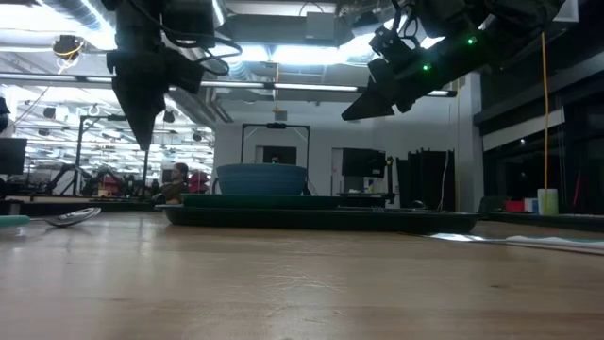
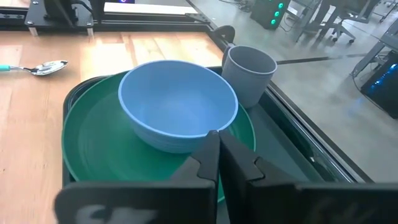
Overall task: Set up tray
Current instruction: Put the light blue spoon on the black table napkin to the left of the blue fork
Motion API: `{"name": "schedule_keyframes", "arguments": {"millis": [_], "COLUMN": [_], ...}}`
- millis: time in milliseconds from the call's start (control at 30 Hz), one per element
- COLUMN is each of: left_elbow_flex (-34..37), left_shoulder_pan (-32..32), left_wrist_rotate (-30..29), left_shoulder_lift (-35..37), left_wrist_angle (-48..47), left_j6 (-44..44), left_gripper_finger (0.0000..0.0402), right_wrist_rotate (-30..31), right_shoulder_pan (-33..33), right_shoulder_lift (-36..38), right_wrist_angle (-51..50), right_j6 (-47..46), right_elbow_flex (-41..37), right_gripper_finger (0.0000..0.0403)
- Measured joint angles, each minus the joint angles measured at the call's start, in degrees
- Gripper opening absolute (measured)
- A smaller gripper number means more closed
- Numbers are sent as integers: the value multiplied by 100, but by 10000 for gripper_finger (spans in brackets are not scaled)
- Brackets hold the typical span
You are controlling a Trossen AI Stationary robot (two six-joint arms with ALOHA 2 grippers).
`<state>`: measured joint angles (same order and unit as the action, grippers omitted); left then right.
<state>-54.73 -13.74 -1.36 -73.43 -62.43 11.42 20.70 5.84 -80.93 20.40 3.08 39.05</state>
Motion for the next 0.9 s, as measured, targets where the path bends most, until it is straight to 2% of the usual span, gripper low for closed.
{"name": "schedule_keyframes", "arguments": {"millis": [267,433,533,700,900], "left_elbow_flex": [-1,1,1,1,1], "left_shoulder_pan": [2,2,-2,-83,-196], "left_wrist_rotate": [311,912,940,938,944], "left_shoulder_lift": [-2,-188,-405,-922,-1608], "left_wrist_angle": [-147,-235,-234,-257,-276], "left_j6": [-2,-233,-427,-693,-1353], "left_gripper_finger": [173,166,163,162,159], "right_wrist_rotate": [-1,-1,-37,-453,-491], "right_shoulder_pan": [-1,-1,-1,-1,-1], "right_shoulder_lift": [-2,-2,-2,-2,-2], "right_wrist_angle": [-2,-3,-2,-4,-2], "right_j6": [1,1,2,45,51], "right_elbow_flex": [0,0,0,2,2], "right_gripper_finger": [22,23,23,15,6]}}
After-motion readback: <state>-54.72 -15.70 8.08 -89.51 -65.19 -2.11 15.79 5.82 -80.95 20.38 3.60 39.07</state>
